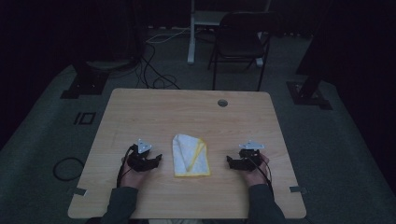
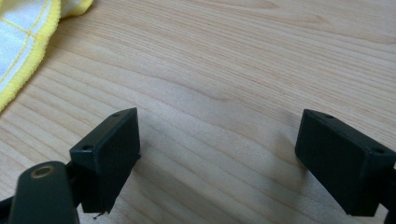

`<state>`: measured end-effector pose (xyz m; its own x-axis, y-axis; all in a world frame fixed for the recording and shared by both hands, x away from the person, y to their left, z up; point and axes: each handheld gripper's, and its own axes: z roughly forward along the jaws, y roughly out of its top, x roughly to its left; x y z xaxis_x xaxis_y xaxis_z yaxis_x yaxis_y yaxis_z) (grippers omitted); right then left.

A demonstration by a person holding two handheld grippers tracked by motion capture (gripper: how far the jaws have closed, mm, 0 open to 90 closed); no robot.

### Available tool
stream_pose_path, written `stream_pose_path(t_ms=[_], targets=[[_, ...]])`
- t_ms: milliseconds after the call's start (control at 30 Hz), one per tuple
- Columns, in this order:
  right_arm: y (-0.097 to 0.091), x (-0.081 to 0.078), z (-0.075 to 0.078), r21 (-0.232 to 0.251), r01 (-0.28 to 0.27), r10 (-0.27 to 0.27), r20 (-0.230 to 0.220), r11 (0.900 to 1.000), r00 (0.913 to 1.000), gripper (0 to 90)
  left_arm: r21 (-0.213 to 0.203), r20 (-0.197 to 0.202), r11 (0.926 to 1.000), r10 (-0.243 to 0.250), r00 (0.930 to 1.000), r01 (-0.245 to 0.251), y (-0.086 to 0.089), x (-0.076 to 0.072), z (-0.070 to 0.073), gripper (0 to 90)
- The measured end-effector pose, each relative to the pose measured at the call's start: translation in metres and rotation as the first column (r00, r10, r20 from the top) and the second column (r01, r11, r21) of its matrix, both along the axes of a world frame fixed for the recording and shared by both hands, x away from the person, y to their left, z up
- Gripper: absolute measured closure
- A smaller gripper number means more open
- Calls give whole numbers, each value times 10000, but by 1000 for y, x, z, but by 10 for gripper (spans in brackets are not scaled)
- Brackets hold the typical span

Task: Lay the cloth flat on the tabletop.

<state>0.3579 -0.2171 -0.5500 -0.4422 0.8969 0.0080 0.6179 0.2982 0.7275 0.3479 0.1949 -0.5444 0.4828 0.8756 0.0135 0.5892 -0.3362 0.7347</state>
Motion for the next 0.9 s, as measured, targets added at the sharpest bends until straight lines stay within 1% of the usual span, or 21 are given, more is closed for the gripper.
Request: stream_pose_path(t_ms=[333, 400, 433, 467, 533, 600, 667, 900], targets=[[2, -2, 0, -3, -40, 40, 18, 10000, 10000, 140, -23, 29, 10000, 55, 10000, -55, -1, -1, 0, 422], [3, -3, 0, -14, -87, 87, 8, 10000, 10000, 140, -29, 40, 10000, 65, 10000, -65, -1, -2, 0, 435], [3, -3, 0, -19, -98, 98, 4, 10000, 10000, 145, -57, 64, 10000, 18, 10000, -18, -1, -3, 0, 458], [4, -3, 0, -25, -108, 108, 8, 9999, 9999, 165, -77, 55, 10000, 0, 10000, 1, -1, -3, 1, 508], [5, -5, 2, -7, -170, 170, 20, 9999, 9999, 225, -84, 11, 10000, -38, 10000, 38, -2, -3, 1, 547], [7, -7, 3, -23, -247, 247, 36, 9997, 9997, 282, -202, -83, 9997, -106, 9999, 105, -2, -4, 2, 568], [8, -9, 4, -27, -281, 282, 53, 9996, 9996, 330, -205, -49, 9996, -188, 9998, 187, -4, -5, 3, 573], [9, -12, 5, -1, -321, 321, 54, 9995, 9995, 394, -459, 133, 9975, -524, 9985, 530, -10, -13, 10, 573]])
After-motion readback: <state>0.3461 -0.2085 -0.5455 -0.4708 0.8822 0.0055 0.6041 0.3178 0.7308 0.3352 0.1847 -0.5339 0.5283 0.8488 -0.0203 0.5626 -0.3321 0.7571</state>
